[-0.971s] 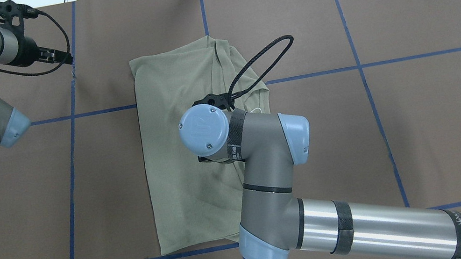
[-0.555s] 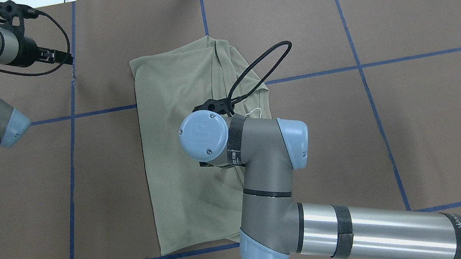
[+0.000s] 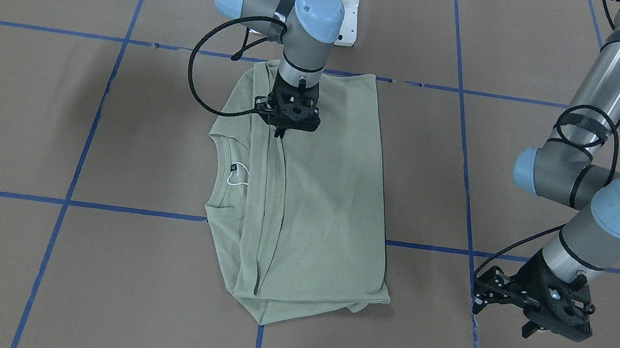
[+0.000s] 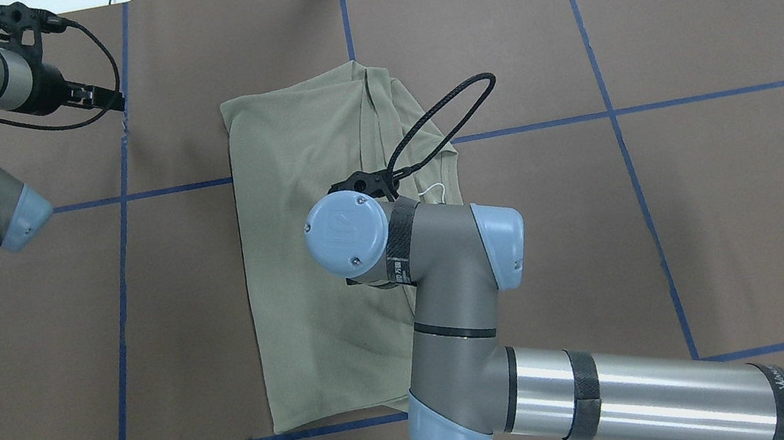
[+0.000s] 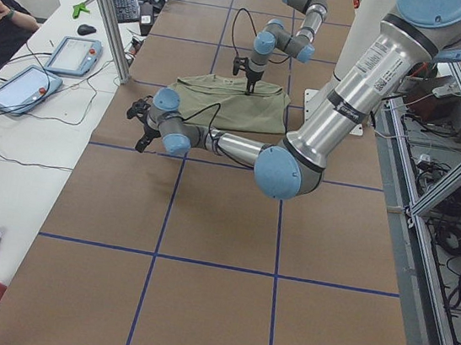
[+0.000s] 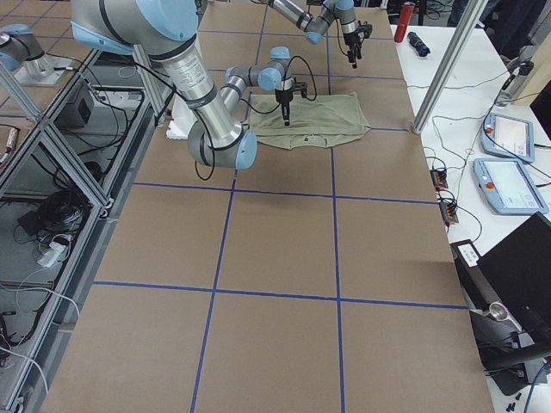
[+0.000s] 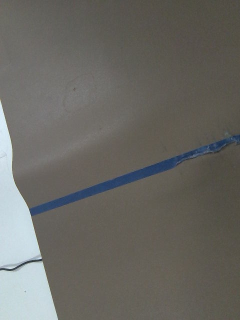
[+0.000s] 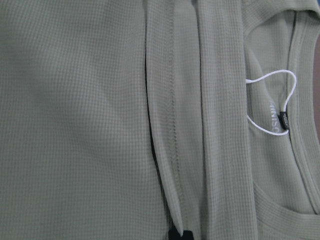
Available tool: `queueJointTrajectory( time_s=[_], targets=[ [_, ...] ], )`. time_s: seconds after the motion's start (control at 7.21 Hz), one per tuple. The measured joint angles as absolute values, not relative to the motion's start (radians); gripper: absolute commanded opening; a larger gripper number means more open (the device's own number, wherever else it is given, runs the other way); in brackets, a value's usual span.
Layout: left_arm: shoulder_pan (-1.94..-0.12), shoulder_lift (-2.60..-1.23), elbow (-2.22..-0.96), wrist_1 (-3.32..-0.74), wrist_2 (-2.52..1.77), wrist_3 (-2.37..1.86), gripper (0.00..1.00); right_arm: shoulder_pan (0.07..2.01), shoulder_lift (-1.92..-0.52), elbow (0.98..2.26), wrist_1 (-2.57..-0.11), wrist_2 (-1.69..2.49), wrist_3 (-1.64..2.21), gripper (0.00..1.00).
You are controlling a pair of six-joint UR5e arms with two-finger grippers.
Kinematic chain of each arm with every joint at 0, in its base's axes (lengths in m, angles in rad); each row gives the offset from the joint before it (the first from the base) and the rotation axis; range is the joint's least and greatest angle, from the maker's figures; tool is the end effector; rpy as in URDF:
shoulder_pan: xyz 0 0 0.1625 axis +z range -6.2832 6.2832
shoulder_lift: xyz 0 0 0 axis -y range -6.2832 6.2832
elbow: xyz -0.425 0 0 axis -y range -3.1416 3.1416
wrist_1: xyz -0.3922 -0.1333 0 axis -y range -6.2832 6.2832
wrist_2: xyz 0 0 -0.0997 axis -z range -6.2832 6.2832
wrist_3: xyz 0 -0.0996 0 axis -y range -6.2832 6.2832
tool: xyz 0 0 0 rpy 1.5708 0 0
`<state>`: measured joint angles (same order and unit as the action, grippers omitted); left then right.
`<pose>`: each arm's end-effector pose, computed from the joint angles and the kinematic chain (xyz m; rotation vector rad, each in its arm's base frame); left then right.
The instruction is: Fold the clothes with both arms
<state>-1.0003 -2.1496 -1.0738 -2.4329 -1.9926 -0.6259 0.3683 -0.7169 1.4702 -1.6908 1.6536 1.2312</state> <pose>0.3301 -0.6858 0.4588 0.5481 0.8449 0.1483 -0.6506 -0.3851 0.1945 0.1443 -0.6214 0.0015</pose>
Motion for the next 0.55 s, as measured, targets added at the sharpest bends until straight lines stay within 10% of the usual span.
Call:
queueJointTrajectory(
  time_s=[0.55],
  targets=[
    [-0.997, -2.149, -1.074, -2.433, -1.993, -0.626, 1.0, 0.372, -0.789, 1.569, -1.698, 1.657, 1.232, 0.0]
  ],
)
